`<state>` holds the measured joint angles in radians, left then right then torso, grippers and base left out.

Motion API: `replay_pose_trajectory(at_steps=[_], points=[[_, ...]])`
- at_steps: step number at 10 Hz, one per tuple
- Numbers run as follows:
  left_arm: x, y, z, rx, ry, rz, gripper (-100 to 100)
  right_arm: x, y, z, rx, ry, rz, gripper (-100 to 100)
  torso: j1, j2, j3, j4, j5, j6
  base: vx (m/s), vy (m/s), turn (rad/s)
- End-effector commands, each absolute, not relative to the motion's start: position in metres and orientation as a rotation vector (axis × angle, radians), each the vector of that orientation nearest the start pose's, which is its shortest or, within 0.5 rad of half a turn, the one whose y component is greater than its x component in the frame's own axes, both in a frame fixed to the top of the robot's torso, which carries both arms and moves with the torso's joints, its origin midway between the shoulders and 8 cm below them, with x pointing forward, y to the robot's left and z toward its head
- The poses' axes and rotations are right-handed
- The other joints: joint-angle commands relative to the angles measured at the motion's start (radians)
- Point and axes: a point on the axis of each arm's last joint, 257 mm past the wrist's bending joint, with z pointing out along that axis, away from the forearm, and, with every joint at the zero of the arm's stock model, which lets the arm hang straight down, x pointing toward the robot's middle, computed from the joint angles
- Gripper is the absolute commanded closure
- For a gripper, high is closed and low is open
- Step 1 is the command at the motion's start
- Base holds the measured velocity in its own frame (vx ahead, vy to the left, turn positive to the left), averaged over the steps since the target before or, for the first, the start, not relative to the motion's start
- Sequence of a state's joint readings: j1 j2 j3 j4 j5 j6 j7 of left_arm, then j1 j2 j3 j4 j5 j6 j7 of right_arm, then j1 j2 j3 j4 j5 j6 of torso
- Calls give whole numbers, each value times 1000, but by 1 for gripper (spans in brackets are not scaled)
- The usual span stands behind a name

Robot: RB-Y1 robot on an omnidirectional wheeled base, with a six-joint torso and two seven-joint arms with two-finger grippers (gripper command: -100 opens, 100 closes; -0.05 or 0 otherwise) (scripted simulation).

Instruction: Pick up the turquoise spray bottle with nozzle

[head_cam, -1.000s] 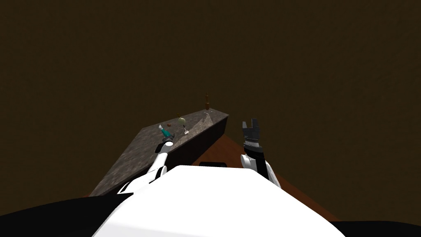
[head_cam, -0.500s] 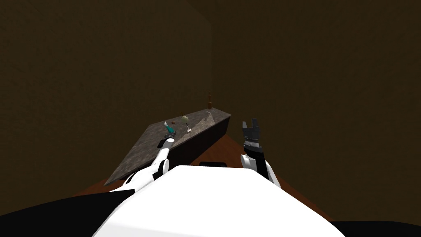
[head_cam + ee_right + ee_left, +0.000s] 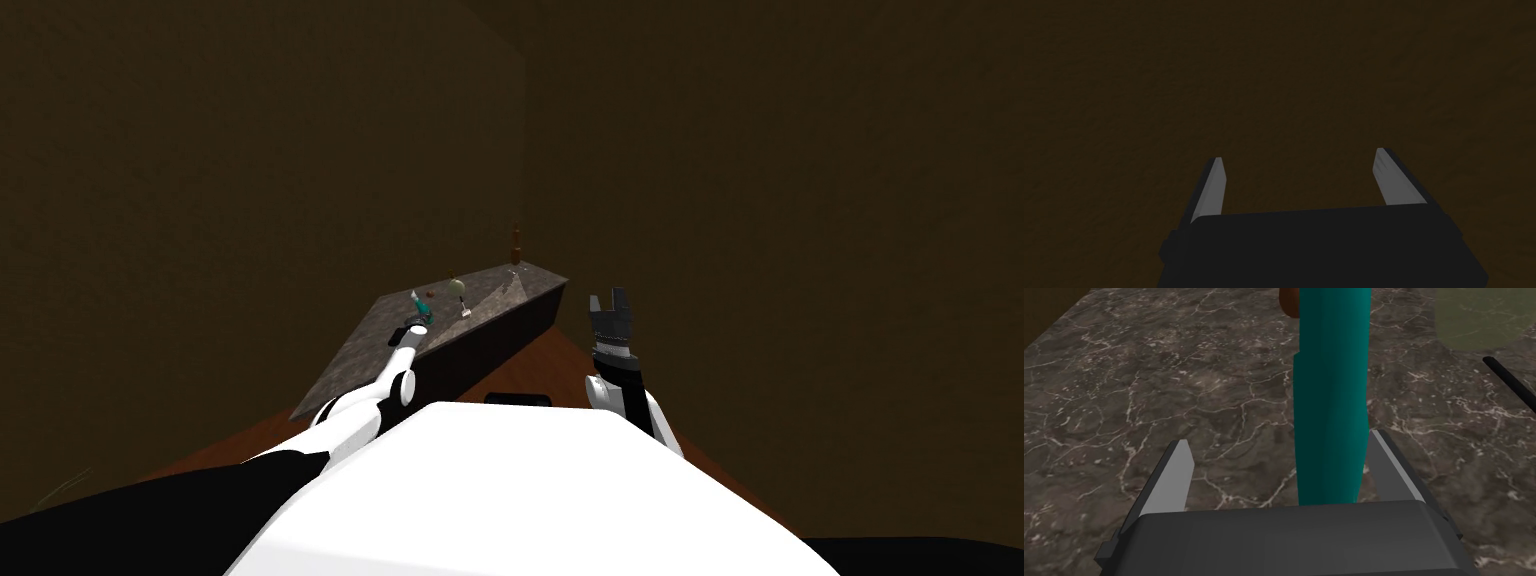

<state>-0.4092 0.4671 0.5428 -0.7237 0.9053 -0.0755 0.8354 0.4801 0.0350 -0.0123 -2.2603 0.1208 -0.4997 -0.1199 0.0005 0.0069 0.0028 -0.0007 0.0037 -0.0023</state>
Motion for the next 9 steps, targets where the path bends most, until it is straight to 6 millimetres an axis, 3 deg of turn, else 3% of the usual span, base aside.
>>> replay_pose_trajectory(at_steps=[1,3,4,5,6,7,9], points=[[543,632,-271,-2067,-653,-1660,-100,351,-271,21,656,626,1331,0,0,0,0,0,0,0,-52,-11,-9],[567,621,-245,-2046,-653,-1724,-100,351,-271,21,656,626,1331,0,0,-4,-2,-1,0,1,-1,-3,-19],[572,610,-252,-2076,-614,-1714,-100,351,-271,21,656,626,1331,0,0,-6,-3,-1,0,1,14,3,7],[568,620,-245,-2048,-648,-1723,-100,351,-271,21,656,626,1331,0,0,-6,-3,-1,0,0,7,1,-2],[568,618,-247,-2053,-644,-1722,-100,351,-271,21,656,626,1331,0,1,-6,-3,-1,0,0,0,0,0],[568,618,-246,-2054,-640,-1720,100,351,-271,21,656,626,1331,0,1,-6,-3,-1,0,0,0,0,0],[568,619,-246,-2052,-642,-1720,100,351,-271,21,656,626,1331,0,0,-6,-3,-1,0,2,0,1,3]])
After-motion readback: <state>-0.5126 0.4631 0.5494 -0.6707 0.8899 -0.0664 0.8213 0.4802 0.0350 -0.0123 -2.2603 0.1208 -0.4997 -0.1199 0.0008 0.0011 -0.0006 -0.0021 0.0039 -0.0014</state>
